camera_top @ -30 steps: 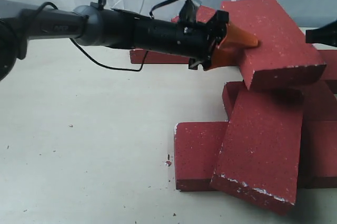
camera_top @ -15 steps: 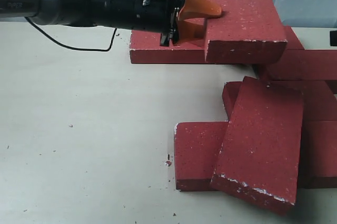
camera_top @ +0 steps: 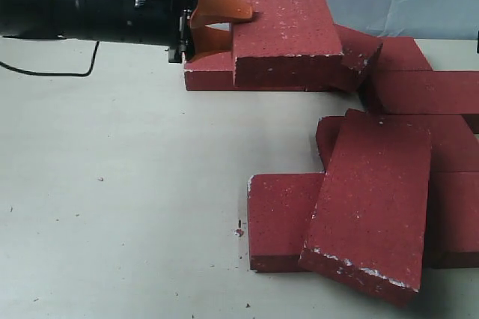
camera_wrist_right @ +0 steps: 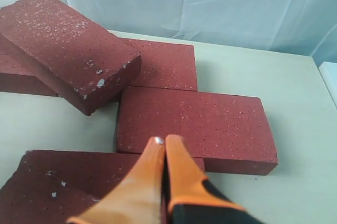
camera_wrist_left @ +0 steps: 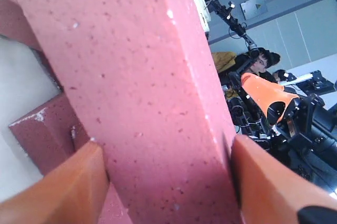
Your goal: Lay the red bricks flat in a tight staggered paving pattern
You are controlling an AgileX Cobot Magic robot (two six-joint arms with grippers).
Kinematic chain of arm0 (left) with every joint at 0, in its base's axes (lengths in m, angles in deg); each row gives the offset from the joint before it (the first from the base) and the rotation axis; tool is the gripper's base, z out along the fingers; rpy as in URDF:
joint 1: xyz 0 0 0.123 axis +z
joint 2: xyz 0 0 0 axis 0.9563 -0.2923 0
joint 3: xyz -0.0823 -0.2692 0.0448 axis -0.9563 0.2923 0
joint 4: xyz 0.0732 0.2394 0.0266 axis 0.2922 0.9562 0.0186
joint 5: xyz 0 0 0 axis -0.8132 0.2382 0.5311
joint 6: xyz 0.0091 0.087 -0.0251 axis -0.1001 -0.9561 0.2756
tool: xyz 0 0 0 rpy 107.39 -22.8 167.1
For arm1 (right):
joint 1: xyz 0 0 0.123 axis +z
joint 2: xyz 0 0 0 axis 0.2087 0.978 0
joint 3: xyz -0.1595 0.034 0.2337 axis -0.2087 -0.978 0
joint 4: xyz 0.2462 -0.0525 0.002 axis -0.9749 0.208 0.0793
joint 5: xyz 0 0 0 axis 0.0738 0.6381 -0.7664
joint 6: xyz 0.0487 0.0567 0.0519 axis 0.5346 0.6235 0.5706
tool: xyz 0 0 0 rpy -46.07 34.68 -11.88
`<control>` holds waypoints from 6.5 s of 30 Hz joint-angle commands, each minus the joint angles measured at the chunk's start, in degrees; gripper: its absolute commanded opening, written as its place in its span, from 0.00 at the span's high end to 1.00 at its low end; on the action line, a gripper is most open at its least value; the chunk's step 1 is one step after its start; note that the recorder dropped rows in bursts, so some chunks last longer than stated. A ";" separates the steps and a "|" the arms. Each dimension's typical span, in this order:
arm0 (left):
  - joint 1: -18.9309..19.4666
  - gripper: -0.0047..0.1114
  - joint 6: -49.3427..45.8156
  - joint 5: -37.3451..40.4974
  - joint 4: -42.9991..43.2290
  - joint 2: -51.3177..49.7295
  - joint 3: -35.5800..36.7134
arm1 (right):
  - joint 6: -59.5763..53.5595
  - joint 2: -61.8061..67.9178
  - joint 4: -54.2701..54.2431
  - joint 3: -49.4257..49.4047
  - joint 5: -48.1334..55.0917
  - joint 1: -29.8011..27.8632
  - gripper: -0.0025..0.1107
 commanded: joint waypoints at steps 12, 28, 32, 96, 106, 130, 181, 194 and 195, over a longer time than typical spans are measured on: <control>11.16 0.96 -9.72 0.83 -0.99 8.37 20.57 | -0.30 4.27 -1.78 -0.31 -3.47 -0.10 0.99; 16.80 0.96 -15.34 -7.89 9.07 8.37 29.92 | -0.30 6.07 -3.29 -0.31 -5.58 -0.10 0.99; 16.91 0.96 -14.32 -9.84 11.02 8.37 29.92 | -0.30 6.07 -3.53 -0.31 -5.57 -0.10 0.99; 17.13 0.96 -23.26 -31.18 21.88 -1.59 3.63 | -27.84 48.44 -14.66 37.49 27.98 47.25 0.99; 12.27 0.96 -25.35 -33.85 18.81 -8.79 -3.22 | -48.85 56.20 -29.25 37.51 31.45 50.84 0.99; 10.50 0.96 -25.55 -31.54 25.29 -15.60 -8.18 | -48.70 61.02 -22.55 37.51 23.77 50.74 0.99; 18.82 0.96 3.33 -25.84 56.85 3.59 8.27 | -16.99 55.09 -1.98 38.36 23.40 28.91 0.99; 19.36 0.96 2.11 -37.66 49.68 5.69 12.81 | -61.37 48.71 -49.63 27.15 24.93 28.60 0.99; 19.36 0.96 2.11 -37.92 49.24 5.57 12.81 | -64.11 49.37 -51.37 27.15 26.91 28.75 0.99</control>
